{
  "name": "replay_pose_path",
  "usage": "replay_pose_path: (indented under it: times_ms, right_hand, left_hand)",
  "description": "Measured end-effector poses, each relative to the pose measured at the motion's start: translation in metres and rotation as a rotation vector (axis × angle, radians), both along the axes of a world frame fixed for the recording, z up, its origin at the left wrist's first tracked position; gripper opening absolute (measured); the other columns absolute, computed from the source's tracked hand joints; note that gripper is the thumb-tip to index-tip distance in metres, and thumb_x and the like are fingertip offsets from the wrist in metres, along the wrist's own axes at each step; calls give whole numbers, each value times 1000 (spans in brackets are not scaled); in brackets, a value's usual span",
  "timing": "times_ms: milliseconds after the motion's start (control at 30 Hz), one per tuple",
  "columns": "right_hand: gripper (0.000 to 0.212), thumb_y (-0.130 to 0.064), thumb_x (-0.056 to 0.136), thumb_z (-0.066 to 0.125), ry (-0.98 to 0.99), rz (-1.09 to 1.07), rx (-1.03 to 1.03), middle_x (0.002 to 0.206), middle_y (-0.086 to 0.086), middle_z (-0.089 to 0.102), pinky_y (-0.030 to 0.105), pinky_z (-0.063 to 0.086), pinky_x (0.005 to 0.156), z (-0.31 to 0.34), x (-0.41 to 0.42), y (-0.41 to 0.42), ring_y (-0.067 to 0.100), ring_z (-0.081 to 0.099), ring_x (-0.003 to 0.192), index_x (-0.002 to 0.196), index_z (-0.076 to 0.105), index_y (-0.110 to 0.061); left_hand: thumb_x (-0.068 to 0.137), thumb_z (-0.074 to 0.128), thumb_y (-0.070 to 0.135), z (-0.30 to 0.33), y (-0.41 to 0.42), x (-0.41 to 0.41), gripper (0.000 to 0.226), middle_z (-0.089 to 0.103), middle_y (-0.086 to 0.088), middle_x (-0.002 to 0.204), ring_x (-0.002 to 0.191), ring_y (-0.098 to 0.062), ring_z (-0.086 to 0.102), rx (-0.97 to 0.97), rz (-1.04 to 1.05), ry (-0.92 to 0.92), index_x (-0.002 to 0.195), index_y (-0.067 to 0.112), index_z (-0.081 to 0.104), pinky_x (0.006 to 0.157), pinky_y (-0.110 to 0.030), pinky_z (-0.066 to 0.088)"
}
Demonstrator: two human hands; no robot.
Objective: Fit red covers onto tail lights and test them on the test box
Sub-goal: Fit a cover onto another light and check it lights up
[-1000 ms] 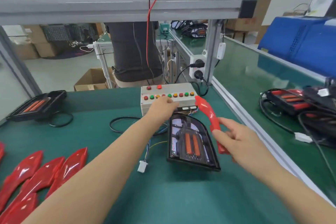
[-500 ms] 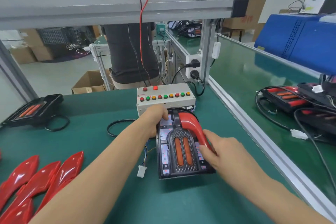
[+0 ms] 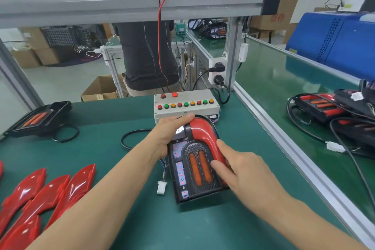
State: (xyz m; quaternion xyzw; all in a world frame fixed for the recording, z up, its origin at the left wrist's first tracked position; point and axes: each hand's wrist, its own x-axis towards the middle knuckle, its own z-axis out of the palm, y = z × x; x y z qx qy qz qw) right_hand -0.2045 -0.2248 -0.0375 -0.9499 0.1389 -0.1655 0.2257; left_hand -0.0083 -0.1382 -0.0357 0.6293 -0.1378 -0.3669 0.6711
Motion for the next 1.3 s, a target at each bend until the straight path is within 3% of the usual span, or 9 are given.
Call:
replay_pose_path:
  times_ms: [267,333,400,467,567,867,1033,1133,1300]
  right_hand:
    - [55,-55,97,36,130,-124,-338,97,-8,49,32,37,67,4,2,-1,16,49,86,147,26,-35]
    - [59,-55,92,48,125,-137,-29,112,-11,41,27,38,77,-2,2,-8,11,47,95,145,27,-37]
    - [58,-43,92,59,119,-113,634,123,-15,54,27,44,91,-6,2,-12,9,60,102,142,36,-26]
    - [32,-28,94,59,71,-27,961,108,-8,73,40,50,98,-15,2,-14,15,70,96,125,57,-17]
    - [16,-25,96,58,41,-5,925,98,-1,76,47,49,98,-20,4,-15,21,72,95,103,69,-16]
    - [19,-28,91,63,8,-109,796,86,10,75,53,52,88,-23,8,-12,36,69,86,89,70,-11]
    - [24,-32,91,63,54,-130,798,85,7,76,50,52,90,-20,11,-16,32,70,86,89,71,-9]
    - [22,-32,91,63,105,-113,847,84,0,77,45,53,93,-16,12,-19,24,73,84,89,74,-12]
    - [30,-39,89,63,151,-120,918,86,3,77,38,51,90,-14,6,-26,21,73,84,89,76,-13]
  left_hand:
    - [79,75,19,4,-2,-4,15,74,-12,88,67,-24,71,-35,43,-30,92,12,73,55,-30,56]
    - [79,74,17,5,-2,-4,10,75,-11,88,68,-23,72,-64,36,-41,88,13,75,55,-30,56]
    - [79,74,18,8,-2,-4,5,75,-11,86,67,-24,71,-59,10,-51,78,14,77,56,-30,56]
    - [78,75,19,10,-2,-4,10,74,-12,82,64,-23,71,-40,-10,-60,70,15,78,54,-30,56]
    - [76,76,21,12,-3,-4,10,74,-12,81,64,-24,71,-9,-35,-74,69,14,77,53,-29,55]
    - [75,76,12,11,-6,-4,7,74,-13,77,63,-22,71,-7,57,-130,69,8,77,53,-26,54]
    - [79,75,22,9,-5,-3,24,74,-14,92,82,-27,71,95,14,-126,97,7,73,79,-36,56]
    - [85,68,31,12,1,-1,20,73,-4,94,93,-22,67,178,4,-276,95,15,72,86,-32,52]
    - [85,65,16,54,57,37,10,67,7,77,70,-7,57,468,66,-806,80,24,70,68,-23,44]
